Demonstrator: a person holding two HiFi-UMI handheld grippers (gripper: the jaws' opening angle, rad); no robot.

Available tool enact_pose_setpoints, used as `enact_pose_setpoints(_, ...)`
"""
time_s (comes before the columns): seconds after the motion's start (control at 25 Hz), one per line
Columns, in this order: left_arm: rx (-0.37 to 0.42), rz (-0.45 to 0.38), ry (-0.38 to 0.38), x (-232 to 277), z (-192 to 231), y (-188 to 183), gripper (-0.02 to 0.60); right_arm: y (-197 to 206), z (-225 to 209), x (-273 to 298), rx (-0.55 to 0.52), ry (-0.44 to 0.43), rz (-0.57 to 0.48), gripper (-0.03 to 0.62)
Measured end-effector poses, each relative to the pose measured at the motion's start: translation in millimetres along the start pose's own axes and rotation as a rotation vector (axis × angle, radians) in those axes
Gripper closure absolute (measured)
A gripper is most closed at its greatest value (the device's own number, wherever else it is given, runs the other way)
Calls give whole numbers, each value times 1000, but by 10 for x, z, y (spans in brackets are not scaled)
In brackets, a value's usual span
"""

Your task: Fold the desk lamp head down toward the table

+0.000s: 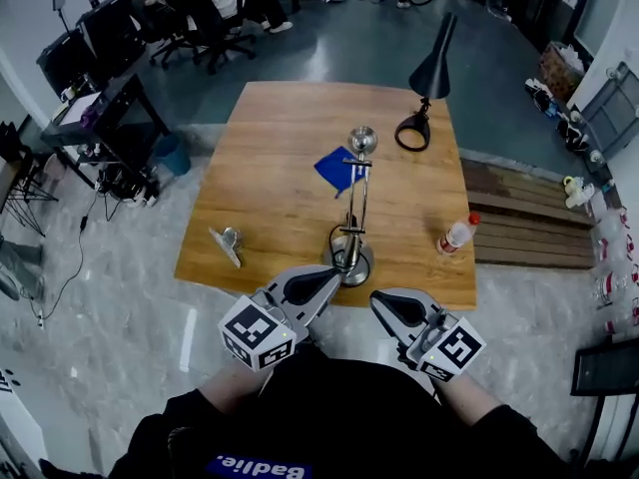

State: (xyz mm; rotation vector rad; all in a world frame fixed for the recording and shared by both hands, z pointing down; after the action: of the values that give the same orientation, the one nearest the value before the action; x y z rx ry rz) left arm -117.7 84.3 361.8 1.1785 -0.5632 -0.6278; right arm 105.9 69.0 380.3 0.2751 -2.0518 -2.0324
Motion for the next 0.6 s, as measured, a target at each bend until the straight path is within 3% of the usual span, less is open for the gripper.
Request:
enact_pose_setpoints(0.32,-4,59,151,328,995,-288,574,-109,-557,681,-70,132,40,588)
enact_pose_setpoints(0.6,-40,99,195,713,1315,-282,572,89,-937,793,-67,166,97,586)
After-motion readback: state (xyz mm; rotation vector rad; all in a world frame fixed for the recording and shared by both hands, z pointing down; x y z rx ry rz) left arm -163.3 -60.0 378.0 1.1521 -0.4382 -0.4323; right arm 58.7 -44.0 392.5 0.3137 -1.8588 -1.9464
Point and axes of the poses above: the fingertips, and each gripper's own axes: x forward along the fingers, z to its left, y out of its underside, the point moved 10 cm from there along -x, backward along the fingers, and after that the axes turned 7 degrees about -x, right-handed, at the moved point
